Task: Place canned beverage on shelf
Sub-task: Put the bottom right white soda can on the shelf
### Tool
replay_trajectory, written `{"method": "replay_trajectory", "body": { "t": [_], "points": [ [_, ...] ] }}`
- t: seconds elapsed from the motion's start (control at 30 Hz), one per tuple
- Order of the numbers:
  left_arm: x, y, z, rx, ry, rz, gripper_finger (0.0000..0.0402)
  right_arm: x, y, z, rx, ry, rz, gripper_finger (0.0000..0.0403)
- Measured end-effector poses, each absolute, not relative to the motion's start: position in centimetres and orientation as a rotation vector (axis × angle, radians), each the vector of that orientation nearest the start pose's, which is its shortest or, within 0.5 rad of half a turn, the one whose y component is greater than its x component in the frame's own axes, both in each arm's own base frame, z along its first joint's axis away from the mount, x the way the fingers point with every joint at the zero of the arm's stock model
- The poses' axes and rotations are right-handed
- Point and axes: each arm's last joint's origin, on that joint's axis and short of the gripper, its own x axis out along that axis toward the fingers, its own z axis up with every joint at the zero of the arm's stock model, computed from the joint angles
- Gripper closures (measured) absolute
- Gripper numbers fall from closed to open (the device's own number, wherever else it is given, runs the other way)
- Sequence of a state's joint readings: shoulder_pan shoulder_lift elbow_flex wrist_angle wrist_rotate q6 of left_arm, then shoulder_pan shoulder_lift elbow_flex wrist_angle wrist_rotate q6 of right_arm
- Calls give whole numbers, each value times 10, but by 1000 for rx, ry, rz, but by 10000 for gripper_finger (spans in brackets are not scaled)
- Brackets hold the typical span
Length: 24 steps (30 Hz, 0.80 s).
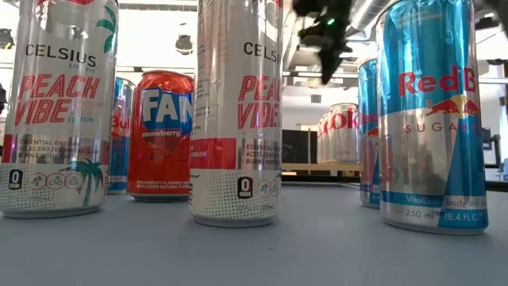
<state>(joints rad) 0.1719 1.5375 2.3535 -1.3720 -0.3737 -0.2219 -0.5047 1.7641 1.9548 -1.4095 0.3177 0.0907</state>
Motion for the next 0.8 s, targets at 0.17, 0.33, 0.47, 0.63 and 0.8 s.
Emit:
{"method": "replay_trajectory", "body": {
  "t": [0.17,0.33,0.47,0.63,0.8],
  "points": [
    [211,47,536,-159,504,573,69,244,-124,410,242,1134,-781,403],
    [213,42,535,-206,525,422,69,203,-73,422,348,945,-768,403],
    [217,24,521,-207,648,319,69,178,-36,419,409,809,-674,403],
    [227,-9,498,-135,800,246,69,161,-8,412,461,710,-544,403],
    [236,-47,475,-119,873,222,69,143,13,412,475,687,-411,403]
  ]
}}
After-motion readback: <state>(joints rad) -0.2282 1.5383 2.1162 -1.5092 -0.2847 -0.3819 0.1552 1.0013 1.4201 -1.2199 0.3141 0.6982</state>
